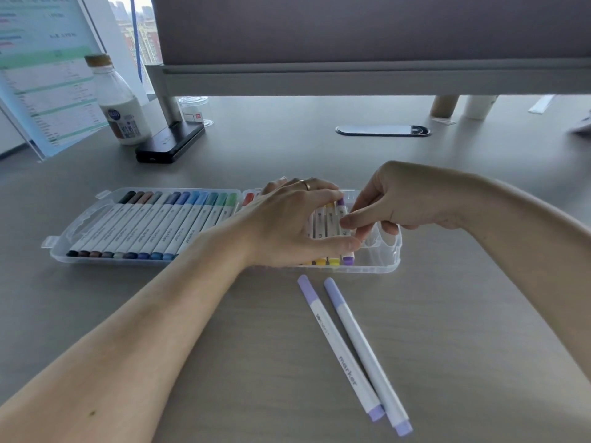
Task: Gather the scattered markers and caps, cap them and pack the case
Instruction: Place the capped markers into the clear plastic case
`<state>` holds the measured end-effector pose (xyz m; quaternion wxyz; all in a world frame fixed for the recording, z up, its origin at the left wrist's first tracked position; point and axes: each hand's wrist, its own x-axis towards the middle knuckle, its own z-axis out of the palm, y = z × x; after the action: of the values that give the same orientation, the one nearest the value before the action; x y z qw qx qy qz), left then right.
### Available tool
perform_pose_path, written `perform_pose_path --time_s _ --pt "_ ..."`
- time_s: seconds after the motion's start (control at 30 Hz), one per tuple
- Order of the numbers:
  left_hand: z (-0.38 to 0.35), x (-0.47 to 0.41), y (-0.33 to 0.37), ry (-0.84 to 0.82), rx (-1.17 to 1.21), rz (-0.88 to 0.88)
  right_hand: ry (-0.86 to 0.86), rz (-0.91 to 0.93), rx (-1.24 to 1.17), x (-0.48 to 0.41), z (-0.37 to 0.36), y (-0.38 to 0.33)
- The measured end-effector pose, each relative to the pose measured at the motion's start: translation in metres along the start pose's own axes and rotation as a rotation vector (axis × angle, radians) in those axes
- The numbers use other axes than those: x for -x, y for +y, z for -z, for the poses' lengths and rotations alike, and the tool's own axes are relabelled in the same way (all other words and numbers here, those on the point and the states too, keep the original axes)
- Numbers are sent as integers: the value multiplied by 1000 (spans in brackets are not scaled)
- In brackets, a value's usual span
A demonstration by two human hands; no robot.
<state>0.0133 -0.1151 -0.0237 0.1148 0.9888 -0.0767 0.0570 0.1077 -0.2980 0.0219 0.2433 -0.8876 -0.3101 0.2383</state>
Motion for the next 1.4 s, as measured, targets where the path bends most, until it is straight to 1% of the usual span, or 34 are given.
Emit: perform_pose_path --time_s 0.57,1.07,1.13,1.2,1.3,1.33,1.4 --pt "1 -2 1 -34 8 23 5 19 13 -2 -3 2" --pt "-1 -2 -2 -15 41 20 16 14 60 0 -4 0" --pt "-1 -2 -1 -8 47 13 45 19 94 2 -4 -2" --pt "0 -1 0 0 48 4 131 38 118 7 1 -7" --pt "0 0 1 31 40 9 266 93 86 23 13 -19" --pt "1 1 2 33 44 18 281 111 73 30 15 -24" --pt "1 1 1 30 56 22 259 137 71 45 17 -32"
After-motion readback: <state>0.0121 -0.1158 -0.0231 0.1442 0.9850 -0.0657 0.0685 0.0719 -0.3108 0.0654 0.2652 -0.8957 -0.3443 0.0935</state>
